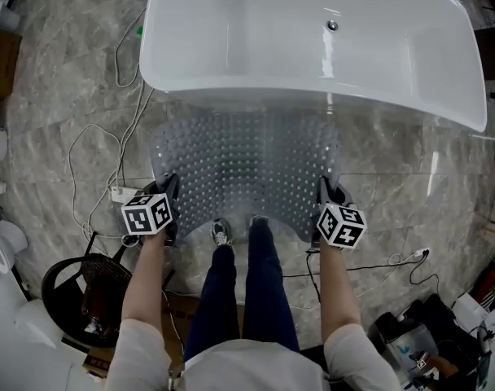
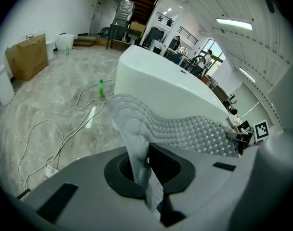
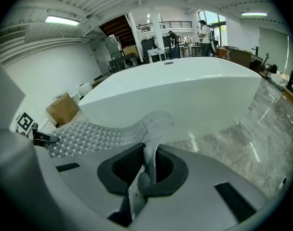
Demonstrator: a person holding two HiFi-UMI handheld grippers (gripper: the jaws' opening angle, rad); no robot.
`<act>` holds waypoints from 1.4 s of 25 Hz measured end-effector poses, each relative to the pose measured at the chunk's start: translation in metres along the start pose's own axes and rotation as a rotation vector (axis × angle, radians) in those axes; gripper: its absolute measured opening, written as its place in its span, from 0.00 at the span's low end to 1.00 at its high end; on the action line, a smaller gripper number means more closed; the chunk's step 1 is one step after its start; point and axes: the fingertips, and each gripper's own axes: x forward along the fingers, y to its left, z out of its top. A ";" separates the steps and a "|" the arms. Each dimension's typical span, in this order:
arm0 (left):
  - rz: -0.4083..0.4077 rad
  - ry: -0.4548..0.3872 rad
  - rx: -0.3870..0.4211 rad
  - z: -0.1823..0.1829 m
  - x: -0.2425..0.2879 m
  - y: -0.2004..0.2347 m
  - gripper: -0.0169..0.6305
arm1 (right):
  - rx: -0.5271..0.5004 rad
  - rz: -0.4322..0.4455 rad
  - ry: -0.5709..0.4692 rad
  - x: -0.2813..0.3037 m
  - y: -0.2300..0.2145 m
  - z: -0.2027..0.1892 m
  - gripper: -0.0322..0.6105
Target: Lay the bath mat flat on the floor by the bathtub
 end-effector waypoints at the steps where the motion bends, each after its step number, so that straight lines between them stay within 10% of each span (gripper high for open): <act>1: 0.003 0.002 0.001 -0.002 0.005 0.002 0.09 | -0.002 0.000 0.003 0.006 -0.002 -0.002 0.11; 35: 0.066 0.057 0.074 -0.068 0.185 0.102 0.09 | -0.142 0.008 0.087 0.191 -0.045 -0.107 0.11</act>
